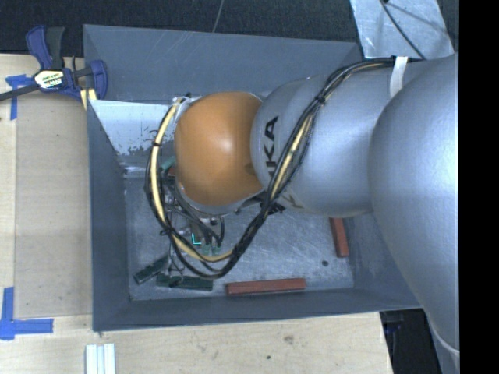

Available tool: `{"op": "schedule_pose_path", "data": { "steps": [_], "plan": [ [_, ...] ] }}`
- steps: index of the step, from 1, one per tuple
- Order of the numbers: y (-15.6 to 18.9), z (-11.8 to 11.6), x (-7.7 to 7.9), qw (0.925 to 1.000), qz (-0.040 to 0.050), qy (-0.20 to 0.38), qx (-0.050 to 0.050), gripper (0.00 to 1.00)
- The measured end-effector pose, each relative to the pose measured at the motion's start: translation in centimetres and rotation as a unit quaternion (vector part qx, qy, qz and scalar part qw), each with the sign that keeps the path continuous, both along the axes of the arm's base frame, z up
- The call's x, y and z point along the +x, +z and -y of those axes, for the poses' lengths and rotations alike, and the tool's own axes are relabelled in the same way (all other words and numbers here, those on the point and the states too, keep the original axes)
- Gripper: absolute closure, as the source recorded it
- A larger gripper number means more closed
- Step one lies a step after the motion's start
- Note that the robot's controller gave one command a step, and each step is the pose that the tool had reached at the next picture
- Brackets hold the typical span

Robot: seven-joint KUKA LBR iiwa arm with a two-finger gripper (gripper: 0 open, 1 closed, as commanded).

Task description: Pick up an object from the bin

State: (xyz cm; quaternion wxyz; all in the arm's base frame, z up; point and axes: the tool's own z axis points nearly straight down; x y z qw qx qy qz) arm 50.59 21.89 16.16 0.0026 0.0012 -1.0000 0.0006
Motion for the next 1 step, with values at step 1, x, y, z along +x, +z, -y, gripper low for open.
{"op": "schedule_pose_path", "data": {
  "steps": [1],
  "plan": [
    [0.4, 0.06, 0.22, 1.0, 0.0037, -0.002, 0.001, 0.0]
  ]
}}
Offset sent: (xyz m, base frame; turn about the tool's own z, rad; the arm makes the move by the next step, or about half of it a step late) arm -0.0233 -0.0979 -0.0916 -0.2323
